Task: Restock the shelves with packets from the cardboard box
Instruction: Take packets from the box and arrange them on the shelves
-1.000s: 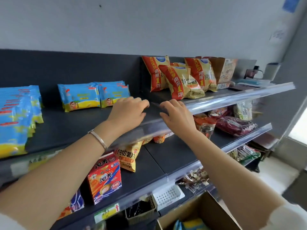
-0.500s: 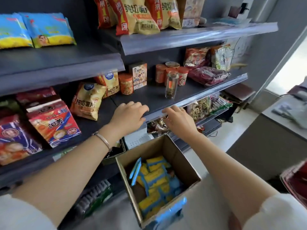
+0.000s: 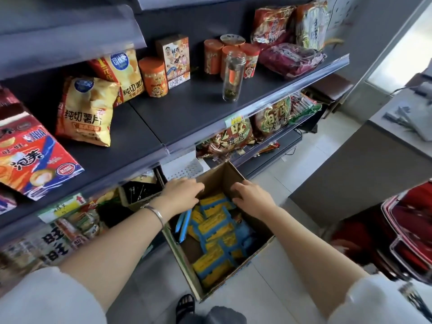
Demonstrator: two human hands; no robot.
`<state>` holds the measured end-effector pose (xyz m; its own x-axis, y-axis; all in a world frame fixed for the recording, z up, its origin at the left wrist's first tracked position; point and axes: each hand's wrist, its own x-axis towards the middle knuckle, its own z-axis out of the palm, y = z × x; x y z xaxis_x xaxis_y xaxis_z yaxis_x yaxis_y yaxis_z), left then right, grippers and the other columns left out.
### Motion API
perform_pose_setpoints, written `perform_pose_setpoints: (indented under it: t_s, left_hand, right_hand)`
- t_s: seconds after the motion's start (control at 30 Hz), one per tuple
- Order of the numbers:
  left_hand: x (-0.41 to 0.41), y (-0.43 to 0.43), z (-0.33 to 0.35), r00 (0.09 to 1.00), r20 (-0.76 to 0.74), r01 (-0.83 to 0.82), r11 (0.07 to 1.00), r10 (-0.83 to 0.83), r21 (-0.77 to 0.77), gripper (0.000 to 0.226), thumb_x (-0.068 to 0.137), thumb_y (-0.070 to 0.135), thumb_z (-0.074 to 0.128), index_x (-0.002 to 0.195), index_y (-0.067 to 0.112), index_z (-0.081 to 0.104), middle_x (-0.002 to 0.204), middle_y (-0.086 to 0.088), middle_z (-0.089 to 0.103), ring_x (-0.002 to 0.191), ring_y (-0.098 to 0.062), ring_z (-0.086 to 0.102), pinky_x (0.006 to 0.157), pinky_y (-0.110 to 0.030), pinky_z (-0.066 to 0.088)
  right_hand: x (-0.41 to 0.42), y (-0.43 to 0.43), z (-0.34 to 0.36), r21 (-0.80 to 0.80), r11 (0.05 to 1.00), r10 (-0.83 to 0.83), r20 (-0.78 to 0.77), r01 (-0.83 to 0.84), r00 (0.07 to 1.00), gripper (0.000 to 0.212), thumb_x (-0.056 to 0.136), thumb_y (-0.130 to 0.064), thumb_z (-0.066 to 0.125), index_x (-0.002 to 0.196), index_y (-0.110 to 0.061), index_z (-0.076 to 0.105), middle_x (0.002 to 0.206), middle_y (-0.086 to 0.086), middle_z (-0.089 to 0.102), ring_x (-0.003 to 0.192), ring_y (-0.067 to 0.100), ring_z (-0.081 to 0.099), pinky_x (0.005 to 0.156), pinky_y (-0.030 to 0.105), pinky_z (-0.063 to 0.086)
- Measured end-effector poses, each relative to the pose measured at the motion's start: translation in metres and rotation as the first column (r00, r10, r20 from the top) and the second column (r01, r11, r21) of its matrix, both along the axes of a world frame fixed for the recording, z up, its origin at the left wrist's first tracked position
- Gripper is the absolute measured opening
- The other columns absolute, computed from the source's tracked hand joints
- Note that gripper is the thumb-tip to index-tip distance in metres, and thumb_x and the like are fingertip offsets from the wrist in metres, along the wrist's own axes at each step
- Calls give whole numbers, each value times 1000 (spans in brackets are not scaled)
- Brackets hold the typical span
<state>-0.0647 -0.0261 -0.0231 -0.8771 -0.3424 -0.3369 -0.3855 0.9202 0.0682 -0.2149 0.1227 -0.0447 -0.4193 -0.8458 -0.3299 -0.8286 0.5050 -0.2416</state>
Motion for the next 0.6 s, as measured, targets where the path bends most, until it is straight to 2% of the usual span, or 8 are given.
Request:
perform_pose_setpoints:
  t_s: [0.13, 0.3, 0.47, 0.53, 0.6]
  left_hand:
    - [-5, -9, -48, 990, 140, 22, 999, -28, 45, 27, 93, 18, 47, 120, 21, 50, 115, -5, 51, 113, -27, 48, 86, -40, 45]
    - [-8, -10, -90, 951, 288, 104, 994, -109, 33, 43, 91, 1, 44, 128, 21, 46, 122, -7, 44, 115, -28, 41, 83, -36, 38]
    - [-14, -11, -107, 960, 242, 135, 990, -140, 36, 32, 89, 0, 48, 117, 15, 48, 121, -9, 37, 108, -30, 42, 72, -36, 35]
    - [-17, -12, -112, 966, 234, 96, 992, -113, 83, 25, 91, 3, 47, 114, 13, 49, 119, -10, 36, 105, -30, 42, 74, -38, 37]
    - [-20, -14, -116, 975, 223, -29, 983, -12, 179, 16, 94, 11, 43, 109, 14, 46, 115, -11, 41, 106, -32, 45, 76, -39, 36]
  right_hand:
    - [5, 0, -42, 99, 994, -56, 64, 50, 996, 35, 94, -32, 48, 129, -23, 48, 119, 6, 49, 109, 31, 53, 84, 42, 51]
    - [4, 0, -85, 193, 972, -160, 118, 136, 980, 39, 94, -31, 48, 133, -24, 46, 121, 8, 50, 109, 34, 53, 85, 40, 50]
    - [4, -7, -121, 265, 944, -249, 190, 194, 950, 42, 93, -24, 50, 133, -16, 45, 125, 13, 51, 116, 35, 51, 92, 42, 48]
    - [5, -14, -133, 293, 933, -276, 215, 208, 937, 44, 93, -21, 50, 135, -13, 42, 127, 15, 51, 116, 35, 51, 92, 43, 49]
    - [6, -20, -144, 320, 920, -303, 209, 228, 930, 46, 93, -18, 49, 138, -14, 39, 129, 15, 50, 116, 35, 52, 93, 45, 49]
